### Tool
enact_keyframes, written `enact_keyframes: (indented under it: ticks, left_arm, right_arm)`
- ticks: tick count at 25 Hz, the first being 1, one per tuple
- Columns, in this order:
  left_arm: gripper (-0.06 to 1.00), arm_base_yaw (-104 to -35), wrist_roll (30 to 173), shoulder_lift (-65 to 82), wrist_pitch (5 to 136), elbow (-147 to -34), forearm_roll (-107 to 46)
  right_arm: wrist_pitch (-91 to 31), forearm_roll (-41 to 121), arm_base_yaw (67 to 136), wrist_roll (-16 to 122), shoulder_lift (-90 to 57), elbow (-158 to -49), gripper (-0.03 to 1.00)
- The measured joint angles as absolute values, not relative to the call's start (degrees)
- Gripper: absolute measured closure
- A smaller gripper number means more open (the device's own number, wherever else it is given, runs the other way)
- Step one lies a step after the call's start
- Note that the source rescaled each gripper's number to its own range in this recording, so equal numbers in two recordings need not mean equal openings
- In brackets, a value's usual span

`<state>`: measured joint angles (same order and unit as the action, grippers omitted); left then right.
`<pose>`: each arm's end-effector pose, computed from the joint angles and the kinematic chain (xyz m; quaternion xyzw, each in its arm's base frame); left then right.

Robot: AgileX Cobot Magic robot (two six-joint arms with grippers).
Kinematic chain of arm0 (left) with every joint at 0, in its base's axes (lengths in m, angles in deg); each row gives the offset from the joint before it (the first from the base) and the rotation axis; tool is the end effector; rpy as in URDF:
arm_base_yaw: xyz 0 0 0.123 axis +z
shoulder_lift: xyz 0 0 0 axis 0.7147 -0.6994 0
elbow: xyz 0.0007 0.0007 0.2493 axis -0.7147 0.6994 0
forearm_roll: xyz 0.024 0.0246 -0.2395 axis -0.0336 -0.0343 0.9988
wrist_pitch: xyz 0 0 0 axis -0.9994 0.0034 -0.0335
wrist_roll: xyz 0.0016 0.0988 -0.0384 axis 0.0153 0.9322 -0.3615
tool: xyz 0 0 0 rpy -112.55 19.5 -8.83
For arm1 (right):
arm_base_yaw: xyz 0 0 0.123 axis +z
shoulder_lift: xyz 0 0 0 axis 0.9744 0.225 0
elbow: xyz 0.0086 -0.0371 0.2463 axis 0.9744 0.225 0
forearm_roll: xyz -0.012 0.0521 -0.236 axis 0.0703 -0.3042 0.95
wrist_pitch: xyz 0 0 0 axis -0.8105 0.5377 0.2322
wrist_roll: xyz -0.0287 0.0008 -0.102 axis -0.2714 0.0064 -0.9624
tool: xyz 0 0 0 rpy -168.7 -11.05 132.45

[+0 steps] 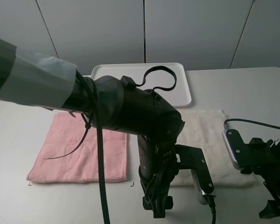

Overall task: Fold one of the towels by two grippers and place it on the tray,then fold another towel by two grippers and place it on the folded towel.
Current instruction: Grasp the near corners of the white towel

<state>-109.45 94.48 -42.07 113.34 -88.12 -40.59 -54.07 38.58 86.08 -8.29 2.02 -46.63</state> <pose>0.1581 -0.3327 0.0601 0.7000 0.7135 -0.0285 0.0116 0.1586 0.0351 0.0574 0.6756 -0.7336 -0.0693 0.0227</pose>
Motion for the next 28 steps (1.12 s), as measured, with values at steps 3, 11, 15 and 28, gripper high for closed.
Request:
enact_keyframes:
  ticks: [3, 11, 15, 28]
  left_arm:
    - [-0.06, -109.4, 94.5, -42.1, 113.3, -88.1, -40.6]
    - [-0.06, -109.4, 94.1, -42.1, 113.6, -88.1, -40.7]
    - [-0.06, -109.4, 94.1, -42.1, 114.3, -88.1, -40.7]
    - [-0.06, -109.4, 94.1, -42.1, 114.2, -88.1, -40.7]
  right_arm:
    - [-53.6, 38.4, 86.1, -8.3, 2.9, -46.7, -0.03]
    - [-48.9, 39.7, 86.2, -8.5, 3.1, -45.2, 0.02]
    - [-42.8, 42.8, 86.2, -8.5, 2.5, -42.3, 0.35]
    - [-40.5, 45.0, 86.2, -8.5, 2.2, -41.8, 0.95]
